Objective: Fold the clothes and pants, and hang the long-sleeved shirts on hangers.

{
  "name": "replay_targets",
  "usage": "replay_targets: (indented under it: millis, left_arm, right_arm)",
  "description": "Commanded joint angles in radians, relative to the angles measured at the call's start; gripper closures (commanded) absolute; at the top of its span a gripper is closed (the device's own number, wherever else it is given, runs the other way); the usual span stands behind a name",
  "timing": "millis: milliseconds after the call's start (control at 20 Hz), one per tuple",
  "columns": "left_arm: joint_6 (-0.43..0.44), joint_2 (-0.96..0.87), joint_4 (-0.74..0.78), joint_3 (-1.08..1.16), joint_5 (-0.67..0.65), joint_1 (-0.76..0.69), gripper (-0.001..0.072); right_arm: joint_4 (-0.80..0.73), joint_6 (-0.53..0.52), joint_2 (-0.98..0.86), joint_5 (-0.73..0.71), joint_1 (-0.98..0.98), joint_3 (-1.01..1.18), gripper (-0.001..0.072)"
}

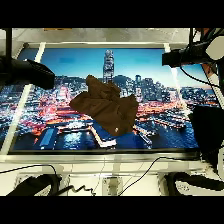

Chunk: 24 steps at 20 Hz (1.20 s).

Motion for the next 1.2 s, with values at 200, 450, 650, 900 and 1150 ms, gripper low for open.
replay_targets:
  millis: [200,450,650,900,1150]
  left_arm:
    - [0.0,-0.001,-0.003,0.0,0.004,0.0,0.0692]
    - [0.0,-0.003,0.027,-0.019,0.05,0.0,0.0693]
    - [0.001,-0.053,0.027,-0.021,0.083,0.0,0.0692]
    - [0.001,-0.162,0.028,-0.021,0.083,0.0,0.0205]
    - [0.0,-0.269,0.027,-0.021,0.08,0.0,0.0205]
  right_arm:
    - [0.0,0.0,0.001,0.0,-0.001,0.001,0.0694]
    - [0.0,0.0,0.001,0.0,-0.001,0.001,0.0694]
    - [0.0,0.0,0.001,0.0,-0.001,0.001,0.0693]
    - [0.002,0.0,0.001,-0.012,-0.001,0.001,0.0694]
    - [-0.015,-0.036,-0.002,-0.094,-0.003,-0.001,0.0694]
